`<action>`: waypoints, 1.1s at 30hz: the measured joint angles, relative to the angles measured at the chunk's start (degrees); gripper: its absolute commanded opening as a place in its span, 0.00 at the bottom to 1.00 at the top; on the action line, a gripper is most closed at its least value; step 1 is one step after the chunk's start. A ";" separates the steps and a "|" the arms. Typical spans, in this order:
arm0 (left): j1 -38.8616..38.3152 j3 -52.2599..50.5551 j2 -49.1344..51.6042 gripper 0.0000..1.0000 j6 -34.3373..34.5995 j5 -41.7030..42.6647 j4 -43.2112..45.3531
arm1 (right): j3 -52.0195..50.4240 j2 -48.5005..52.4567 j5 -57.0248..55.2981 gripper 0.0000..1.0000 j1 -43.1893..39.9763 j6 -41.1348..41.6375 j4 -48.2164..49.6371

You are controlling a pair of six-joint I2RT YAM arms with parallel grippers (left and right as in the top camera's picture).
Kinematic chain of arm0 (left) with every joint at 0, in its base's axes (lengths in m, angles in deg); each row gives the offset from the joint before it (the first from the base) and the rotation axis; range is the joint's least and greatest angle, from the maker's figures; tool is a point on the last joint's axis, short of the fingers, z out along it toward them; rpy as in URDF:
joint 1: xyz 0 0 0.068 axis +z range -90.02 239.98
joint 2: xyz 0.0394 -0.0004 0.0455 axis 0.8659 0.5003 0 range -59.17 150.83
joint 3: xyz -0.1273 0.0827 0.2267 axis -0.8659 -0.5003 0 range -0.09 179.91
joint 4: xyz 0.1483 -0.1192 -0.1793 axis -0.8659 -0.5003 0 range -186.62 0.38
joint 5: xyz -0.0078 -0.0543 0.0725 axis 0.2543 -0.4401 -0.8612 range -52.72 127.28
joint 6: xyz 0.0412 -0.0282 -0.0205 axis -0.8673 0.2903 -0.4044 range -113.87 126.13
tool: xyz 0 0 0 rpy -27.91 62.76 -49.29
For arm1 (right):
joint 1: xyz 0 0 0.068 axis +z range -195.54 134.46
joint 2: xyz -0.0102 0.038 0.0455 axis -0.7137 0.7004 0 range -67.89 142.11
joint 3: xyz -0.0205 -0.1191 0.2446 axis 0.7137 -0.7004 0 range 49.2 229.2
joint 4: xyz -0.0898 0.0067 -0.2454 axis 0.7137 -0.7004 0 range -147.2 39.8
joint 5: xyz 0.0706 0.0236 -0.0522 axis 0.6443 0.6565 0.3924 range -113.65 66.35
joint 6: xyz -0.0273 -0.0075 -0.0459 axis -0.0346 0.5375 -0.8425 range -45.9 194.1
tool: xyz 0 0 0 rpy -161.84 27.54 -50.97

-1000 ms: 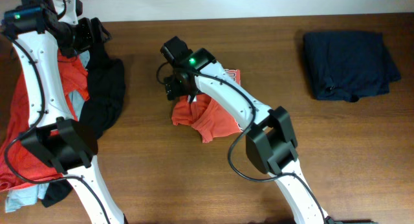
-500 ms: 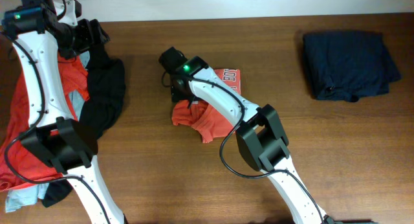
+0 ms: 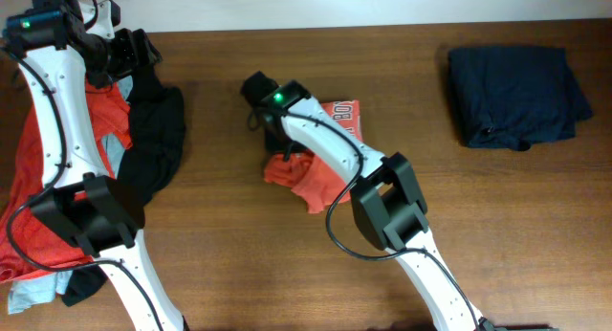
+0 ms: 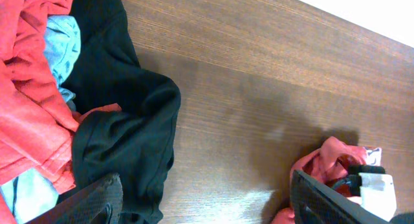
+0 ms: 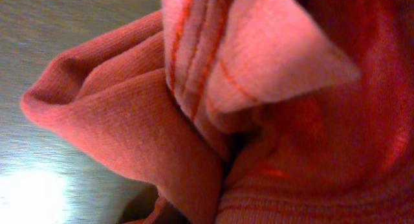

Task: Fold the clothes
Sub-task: 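Retract the left gripper and grasp the orange bundle with the right gripper, then lift the orange bundle and carry it right onto the navy garment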

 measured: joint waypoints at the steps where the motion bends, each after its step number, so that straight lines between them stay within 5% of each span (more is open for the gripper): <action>1: 0.00 0.00 0.00 0.82 0.00 0.00 0.00 | 0.15 -0.02 0.11 0.04 -0.63 -0.85 -1.14; 9: 0.00 0.00 0.00 0.82 0.00 -0.04 0.00 | 4.26 -0.90 5.92 0.04 -8.57 -12.61 -8.92; 25: 0.00 0.00 0.00 0.83 0.00 -0.20 0.02 | 28.50 -12.09 17.46 0.04 -20.92 -33.07 -26.40; 33: 0.00 -0.02 0.00 0.83 0.00 -0.17 0.07 | 31.52 -12.44 17.25 0.04 -32.98 -41.72 -27.17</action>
